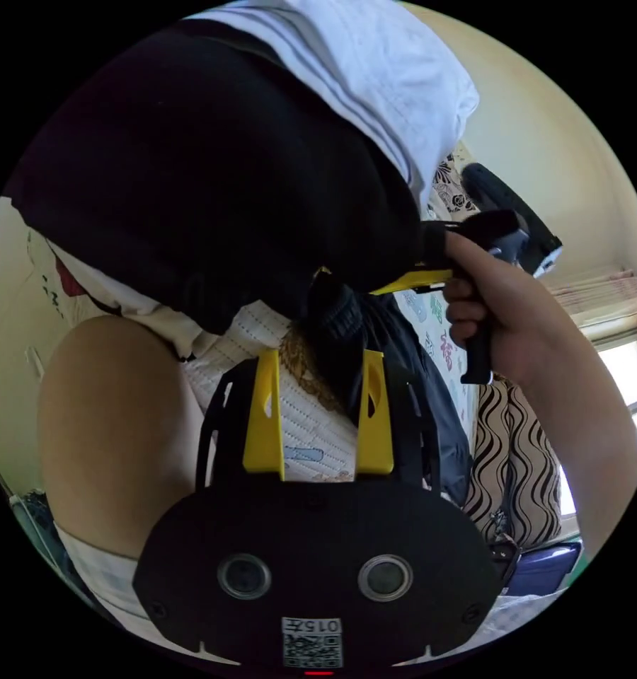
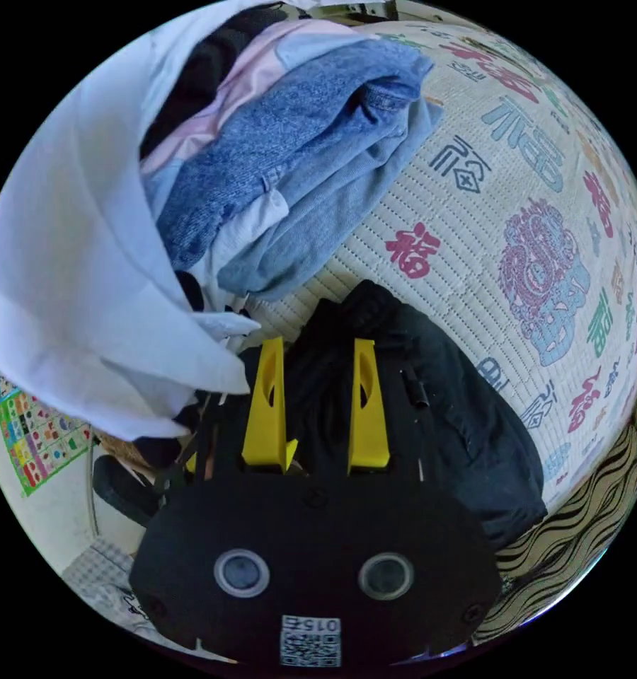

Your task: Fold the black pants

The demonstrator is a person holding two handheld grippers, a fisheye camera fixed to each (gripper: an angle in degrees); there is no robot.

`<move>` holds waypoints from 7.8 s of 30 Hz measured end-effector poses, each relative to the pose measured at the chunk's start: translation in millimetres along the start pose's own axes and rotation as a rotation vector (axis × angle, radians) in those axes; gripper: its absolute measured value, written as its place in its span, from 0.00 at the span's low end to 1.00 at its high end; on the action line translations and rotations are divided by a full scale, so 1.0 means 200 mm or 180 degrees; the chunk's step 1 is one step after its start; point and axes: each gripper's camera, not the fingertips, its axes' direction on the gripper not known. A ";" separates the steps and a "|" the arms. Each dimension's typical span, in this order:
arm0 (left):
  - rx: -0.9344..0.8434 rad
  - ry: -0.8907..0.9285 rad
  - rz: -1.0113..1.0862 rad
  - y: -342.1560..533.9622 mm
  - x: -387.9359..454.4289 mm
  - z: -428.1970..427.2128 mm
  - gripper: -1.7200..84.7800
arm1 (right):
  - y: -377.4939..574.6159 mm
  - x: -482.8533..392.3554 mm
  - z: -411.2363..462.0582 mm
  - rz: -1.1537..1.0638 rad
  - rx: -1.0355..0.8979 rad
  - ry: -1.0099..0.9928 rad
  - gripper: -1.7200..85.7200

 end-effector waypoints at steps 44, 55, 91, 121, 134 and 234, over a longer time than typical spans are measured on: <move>0.1221 0.0807 0.3312 1.57 1.84 -0.14 0.09 | 2.55 1.80 -1.63 -0.0084 0.2917 -0.2510 0.04; 0.0495 0.0515 0.4530 2.76 3.09 1.04 0.09 | 3.71 3.27 -1.36 0.1243 0.2910 -0.2736 0.06; -0.0806 0.1045 0.4934 3.03 3.69 1.99 0.12 | 4.38 3.33 -1.46 0.2261 0.1753 -0.1144 0.12; -0.1216 0.0222 0.2543 0.83 3.00 2.16 0.11 | 4.55 2.53 -1.34 0.3187 0.2041 -0.0184 0.08; -0.2463 0.1168 0.4470 1.43 3.92 2.57 0.09 | 4.59 2.29 -1.05 0.3023 0.2433 -0.0261 0.09; -0.0984 0.1152 0.3815 1.41 2.19 0.75 0.01 | 2.83 3.17 -0.93 0.0592 0.1940 -0.2977 0.04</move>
